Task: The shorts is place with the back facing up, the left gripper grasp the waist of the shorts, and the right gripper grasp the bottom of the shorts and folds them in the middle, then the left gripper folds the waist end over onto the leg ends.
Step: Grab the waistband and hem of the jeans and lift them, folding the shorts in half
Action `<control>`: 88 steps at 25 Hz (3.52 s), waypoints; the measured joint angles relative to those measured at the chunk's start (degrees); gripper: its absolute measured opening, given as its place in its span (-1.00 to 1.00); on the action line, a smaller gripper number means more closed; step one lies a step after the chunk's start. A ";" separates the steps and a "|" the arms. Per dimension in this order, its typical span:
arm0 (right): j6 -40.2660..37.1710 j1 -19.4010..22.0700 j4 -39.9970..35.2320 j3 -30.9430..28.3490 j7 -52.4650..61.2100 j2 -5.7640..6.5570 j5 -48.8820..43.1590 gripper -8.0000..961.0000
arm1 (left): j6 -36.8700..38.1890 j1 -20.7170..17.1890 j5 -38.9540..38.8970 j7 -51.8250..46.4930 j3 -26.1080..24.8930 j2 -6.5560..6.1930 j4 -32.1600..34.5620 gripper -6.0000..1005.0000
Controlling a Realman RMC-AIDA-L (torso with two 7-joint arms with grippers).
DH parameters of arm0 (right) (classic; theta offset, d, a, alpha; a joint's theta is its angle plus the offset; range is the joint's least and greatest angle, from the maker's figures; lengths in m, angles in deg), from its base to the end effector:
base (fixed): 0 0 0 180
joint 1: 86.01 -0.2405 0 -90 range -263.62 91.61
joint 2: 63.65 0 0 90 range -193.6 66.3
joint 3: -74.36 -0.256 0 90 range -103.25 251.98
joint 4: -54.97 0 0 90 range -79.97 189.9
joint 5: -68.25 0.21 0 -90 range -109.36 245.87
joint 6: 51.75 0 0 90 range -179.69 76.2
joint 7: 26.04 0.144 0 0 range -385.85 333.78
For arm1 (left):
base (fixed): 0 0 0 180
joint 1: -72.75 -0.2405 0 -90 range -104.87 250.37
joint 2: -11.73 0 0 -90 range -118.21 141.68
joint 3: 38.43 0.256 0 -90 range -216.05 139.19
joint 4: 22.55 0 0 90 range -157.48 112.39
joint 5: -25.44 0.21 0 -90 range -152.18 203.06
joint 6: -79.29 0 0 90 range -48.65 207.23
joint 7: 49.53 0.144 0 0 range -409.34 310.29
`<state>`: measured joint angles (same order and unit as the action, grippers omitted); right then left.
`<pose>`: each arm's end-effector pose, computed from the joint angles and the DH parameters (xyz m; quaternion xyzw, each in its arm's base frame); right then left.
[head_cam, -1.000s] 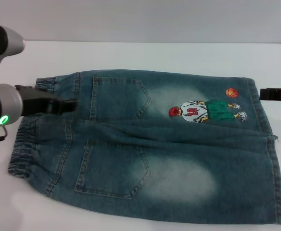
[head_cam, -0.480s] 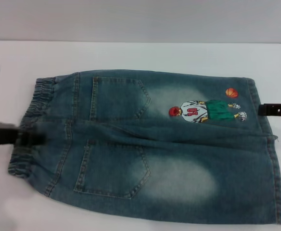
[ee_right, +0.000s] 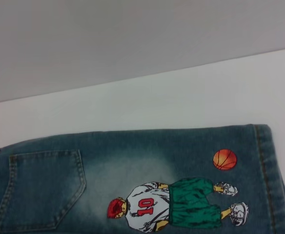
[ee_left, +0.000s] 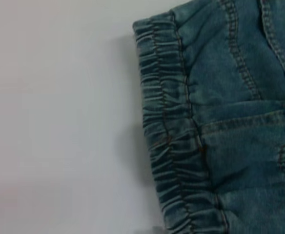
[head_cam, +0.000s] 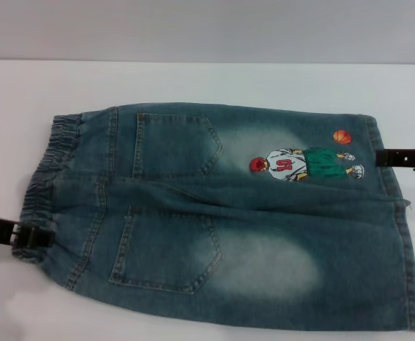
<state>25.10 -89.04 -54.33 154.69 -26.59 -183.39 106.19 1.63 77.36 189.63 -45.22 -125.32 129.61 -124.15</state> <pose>0.2083 0.2878 0.0665 -0.7463 0.5711 0.0685 0.3348 -0.2543 0.2820 0.0350 -0.7684 -0.4917 0.1529 0.3800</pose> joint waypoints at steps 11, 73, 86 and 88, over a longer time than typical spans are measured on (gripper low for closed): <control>-0.54 -0.67 0.58 0.01 -0.95 0.22 0.04 0.52 | -0.79 2.76 0.25 -0.96 0.26 0.05 4.49 0.54; 8.94 1.40 0.86 -0.14 -0.64 0.14 -1.74 0.46 | -4.48 5.73 -0.45 -0.80 0.32 0.16 2.44 -0.27; 12.74 3.59 2.74 0.73 -0.51 -0.01 -4.38 0.45 | -4.71 7.96 -0.45 -0.66 0.87 0.16 4.31 -0.52; 13.09 3.67 2.95 0.94 -0.50 0.02 -4.40 0.44 | -4.72 8.24 -0.45 -0.92 1.05 0.16 4.11 -0.54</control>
<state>38.18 -85.37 -51.38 155.63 -27.09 -183.37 101.80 -3.08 85.60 189.18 -46.14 -124.27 129.77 -120.05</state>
